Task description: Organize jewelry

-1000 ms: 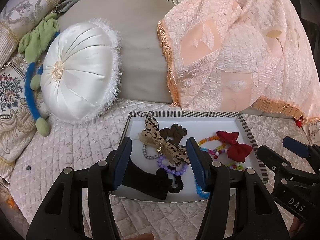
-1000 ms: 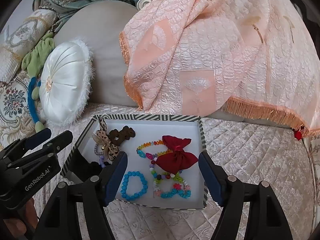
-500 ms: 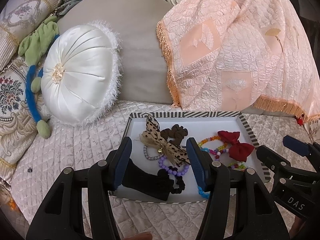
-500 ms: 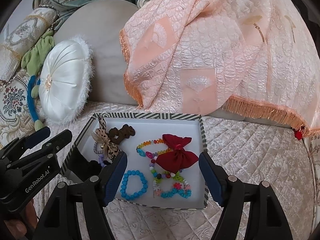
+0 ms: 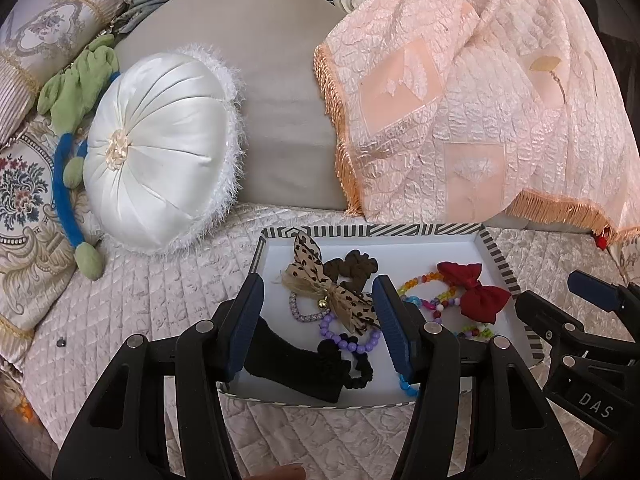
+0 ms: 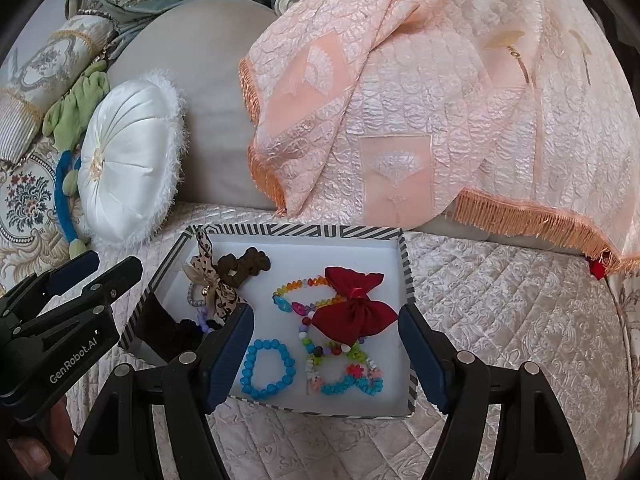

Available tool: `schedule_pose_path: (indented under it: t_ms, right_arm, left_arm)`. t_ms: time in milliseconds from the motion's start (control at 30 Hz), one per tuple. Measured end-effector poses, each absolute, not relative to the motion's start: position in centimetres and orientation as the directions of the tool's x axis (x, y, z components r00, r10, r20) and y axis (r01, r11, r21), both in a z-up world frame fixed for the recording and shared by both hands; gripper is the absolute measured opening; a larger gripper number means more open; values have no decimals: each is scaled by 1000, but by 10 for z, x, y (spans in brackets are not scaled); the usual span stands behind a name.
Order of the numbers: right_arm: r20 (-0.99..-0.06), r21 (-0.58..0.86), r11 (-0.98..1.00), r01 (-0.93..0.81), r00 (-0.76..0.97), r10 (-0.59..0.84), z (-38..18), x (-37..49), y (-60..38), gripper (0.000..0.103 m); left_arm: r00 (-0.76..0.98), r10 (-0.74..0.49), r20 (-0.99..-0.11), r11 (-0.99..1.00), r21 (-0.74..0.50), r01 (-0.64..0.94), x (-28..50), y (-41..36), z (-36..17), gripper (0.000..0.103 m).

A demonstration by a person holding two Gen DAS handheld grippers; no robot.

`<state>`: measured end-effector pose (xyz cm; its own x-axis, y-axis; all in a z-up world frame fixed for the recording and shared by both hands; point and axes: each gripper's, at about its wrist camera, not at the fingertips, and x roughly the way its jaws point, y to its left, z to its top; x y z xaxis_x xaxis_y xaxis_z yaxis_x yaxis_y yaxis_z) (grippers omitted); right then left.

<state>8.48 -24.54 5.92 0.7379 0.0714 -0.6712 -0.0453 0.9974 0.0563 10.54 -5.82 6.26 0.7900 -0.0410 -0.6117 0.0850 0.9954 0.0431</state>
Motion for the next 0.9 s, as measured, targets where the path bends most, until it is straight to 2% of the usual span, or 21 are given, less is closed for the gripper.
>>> schedule_pose_path:
  t_ms: [900]
  right_arm:
    - [-686, 43, 997, -56, 724, 71, 55, 87, -244, 73]
  left_arm:
    - [786, -39, -617, 995, 46, 86, 107, -58, 58, 57]
